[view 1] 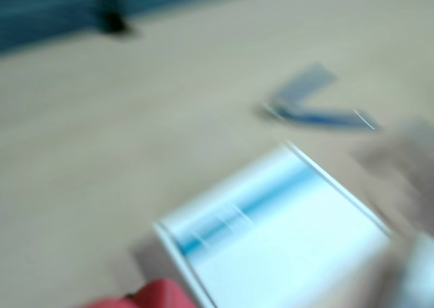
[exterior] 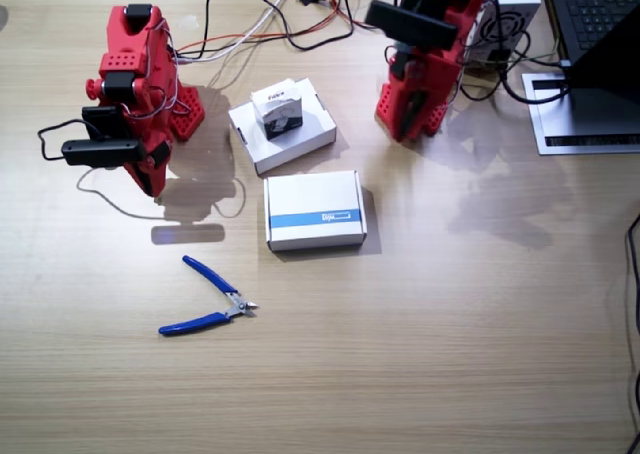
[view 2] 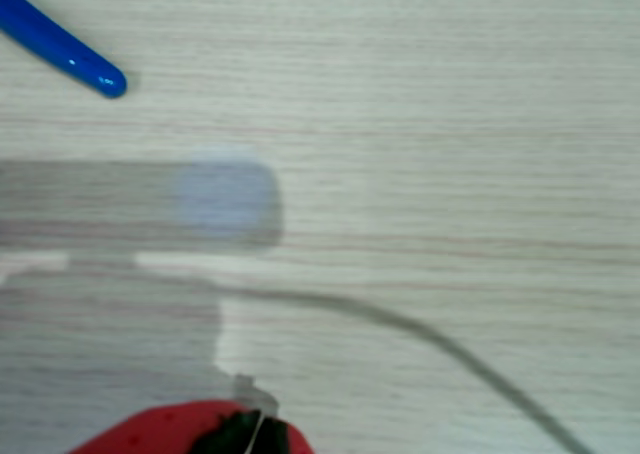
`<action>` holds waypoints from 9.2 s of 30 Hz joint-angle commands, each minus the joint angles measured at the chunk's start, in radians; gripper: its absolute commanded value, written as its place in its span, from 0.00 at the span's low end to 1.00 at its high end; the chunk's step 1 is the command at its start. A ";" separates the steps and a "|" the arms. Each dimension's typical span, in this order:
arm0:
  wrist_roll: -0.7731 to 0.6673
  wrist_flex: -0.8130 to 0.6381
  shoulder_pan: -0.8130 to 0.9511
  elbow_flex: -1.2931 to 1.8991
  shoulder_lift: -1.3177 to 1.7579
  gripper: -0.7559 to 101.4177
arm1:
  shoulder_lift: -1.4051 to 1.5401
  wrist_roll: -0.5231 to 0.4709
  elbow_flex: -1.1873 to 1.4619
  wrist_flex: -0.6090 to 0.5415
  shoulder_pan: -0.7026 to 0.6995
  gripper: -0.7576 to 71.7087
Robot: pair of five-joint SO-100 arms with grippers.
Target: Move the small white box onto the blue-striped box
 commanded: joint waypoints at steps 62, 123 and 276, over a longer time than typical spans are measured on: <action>0.255 0.225 0.577 -0.847 -1.388 0.27 | 0.028 -0.018 -0.018 0.031 0.025 0.01; 0.508 0.221 0.359 -1.068 -1.813 0.34 | 0.028 -0.018 -0.018 0.031 0.025 0.01; 0.566 -0.232 -0.713 0.968 0.449 0.01 | 0.026 -0.023 -0.017 0.031 0.025 0.01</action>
